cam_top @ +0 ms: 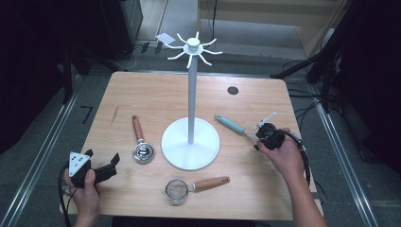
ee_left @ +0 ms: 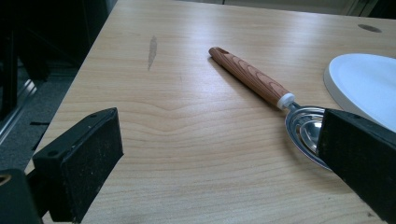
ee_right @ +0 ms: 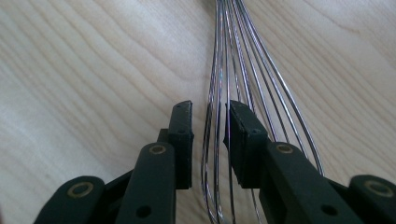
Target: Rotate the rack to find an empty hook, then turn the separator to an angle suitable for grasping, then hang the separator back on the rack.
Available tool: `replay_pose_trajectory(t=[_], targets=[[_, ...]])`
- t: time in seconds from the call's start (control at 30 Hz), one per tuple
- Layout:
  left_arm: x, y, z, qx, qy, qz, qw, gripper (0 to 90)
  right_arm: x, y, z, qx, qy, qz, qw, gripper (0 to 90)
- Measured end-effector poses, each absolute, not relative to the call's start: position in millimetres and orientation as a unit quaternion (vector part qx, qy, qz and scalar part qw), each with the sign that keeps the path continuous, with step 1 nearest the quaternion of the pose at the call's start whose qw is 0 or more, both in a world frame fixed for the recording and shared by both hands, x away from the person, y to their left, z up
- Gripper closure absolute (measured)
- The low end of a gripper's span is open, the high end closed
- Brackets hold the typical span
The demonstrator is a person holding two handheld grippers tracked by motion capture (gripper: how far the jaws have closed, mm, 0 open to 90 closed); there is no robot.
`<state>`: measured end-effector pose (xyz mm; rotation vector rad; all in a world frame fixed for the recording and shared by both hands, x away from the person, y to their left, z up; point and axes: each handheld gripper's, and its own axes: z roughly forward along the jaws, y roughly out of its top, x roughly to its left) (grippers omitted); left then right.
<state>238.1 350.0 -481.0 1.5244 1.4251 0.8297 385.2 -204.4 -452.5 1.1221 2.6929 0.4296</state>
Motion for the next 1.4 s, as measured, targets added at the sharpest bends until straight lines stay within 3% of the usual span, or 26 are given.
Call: replay_pose_trajectory(t=[0.27, 0.57, 1.4], targets=[[237.0, 349.0, -481.2, 0.613, 0.570, 0.336, 0.432, 0.5, 378.0, -213.3, -450.7, 0.372, 0.917, 0.122, 0.080, 72.1], [237.5, 347.8, -481.4, 0.617, 0.567, 0.337, 0.429, 0.5, 379.8, -205.0, -430.9, 0.362, 0.908, 0.174, 0.116, 69.1], [237.9, 348.5, -481.4, 0.618, 0.567, 0.332, 0.432, 0.5, 453.8, -153.1, -445.6, 0.353, 0.922, 0.142, 0.071, 67.3]])
